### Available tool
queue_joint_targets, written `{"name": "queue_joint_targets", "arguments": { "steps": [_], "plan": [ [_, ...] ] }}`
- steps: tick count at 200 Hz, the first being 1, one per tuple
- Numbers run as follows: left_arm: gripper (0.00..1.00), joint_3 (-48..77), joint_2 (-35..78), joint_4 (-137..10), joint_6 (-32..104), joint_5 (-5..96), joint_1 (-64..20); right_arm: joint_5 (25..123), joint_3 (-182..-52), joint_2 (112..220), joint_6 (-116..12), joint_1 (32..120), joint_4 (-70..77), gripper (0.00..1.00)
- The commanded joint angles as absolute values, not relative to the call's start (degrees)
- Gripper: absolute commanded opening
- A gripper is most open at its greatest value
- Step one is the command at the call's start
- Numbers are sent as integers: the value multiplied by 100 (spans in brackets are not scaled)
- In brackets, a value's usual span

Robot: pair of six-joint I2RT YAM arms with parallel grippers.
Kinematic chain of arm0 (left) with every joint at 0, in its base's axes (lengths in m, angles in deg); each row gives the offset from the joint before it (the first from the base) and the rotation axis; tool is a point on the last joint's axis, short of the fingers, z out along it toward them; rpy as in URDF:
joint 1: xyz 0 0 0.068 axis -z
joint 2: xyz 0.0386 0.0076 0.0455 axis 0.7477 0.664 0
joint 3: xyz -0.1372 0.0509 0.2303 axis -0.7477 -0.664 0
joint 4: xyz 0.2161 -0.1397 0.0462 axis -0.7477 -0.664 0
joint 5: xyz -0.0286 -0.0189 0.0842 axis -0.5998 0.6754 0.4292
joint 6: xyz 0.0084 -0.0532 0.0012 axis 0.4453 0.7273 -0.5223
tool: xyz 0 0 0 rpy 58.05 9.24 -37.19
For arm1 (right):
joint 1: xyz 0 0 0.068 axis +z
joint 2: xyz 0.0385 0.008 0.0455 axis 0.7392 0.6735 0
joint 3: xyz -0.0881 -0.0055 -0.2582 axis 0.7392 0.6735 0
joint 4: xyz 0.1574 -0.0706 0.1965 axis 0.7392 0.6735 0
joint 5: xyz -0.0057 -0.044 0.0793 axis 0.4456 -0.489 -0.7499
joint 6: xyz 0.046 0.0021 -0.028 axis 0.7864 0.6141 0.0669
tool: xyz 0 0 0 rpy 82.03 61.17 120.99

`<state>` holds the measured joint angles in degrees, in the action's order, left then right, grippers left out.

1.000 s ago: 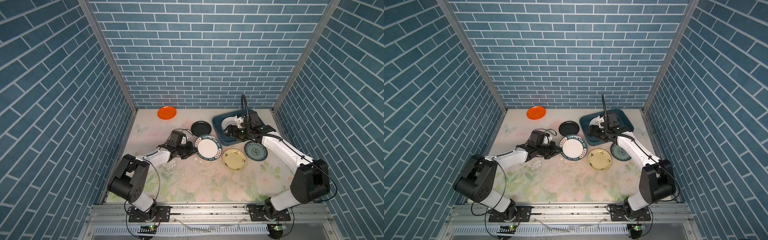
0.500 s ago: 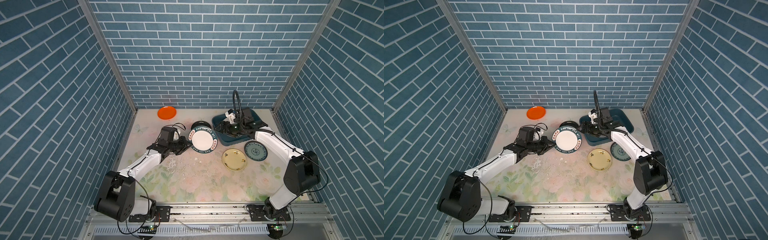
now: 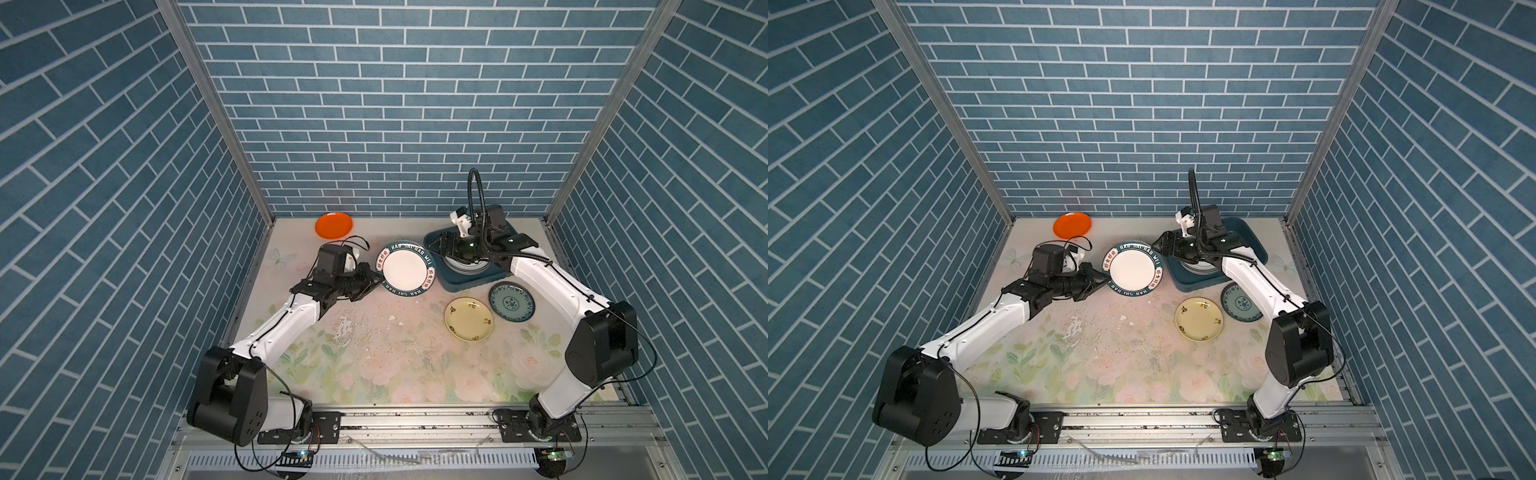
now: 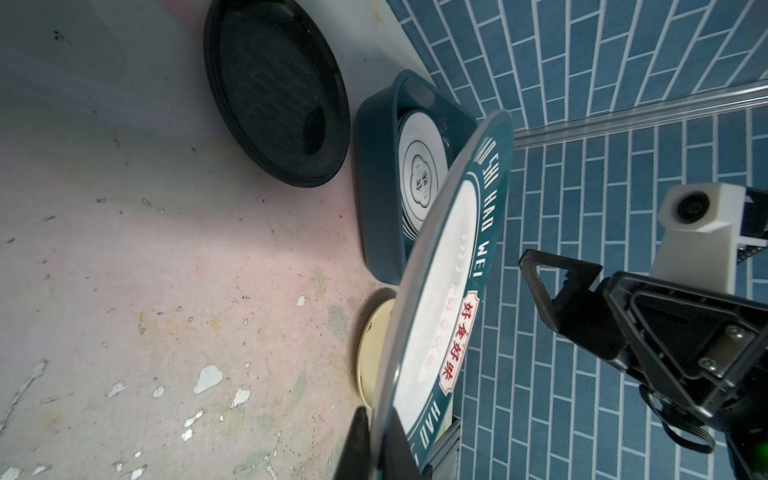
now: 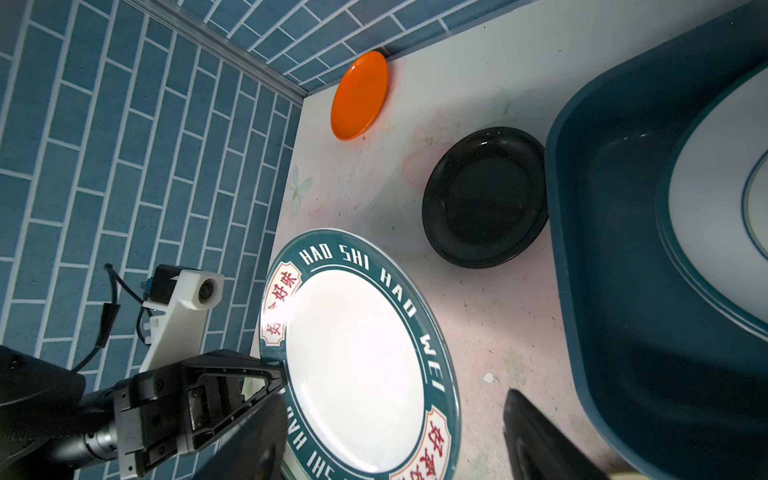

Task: Place the plates into the plastic bin on the countertop
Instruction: 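Tilt the plate upright and carry it toward the right gripper above the bin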

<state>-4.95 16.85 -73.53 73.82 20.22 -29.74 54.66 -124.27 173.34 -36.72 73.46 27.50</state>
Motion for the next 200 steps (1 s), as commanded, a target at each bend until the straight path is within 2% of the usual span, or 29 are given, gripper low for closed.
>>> {"name": "queue_joint_targets", "arguments": {
  "steps": [1,127,200],
  "plan": [
    [5,-179,1670,-7144,7355,1826,-3007,5546,-12510,17340,-3669,7277,2776,79],
    [5,675,2553,-6418,7869,993,-2873,4879,-11863,16679,-3241,6818,2421,72],
    [5,701,2661,-6313,7869,1000,-2855,4908,-11728,16604,-2908,6744,2155,52]
  ]
}}
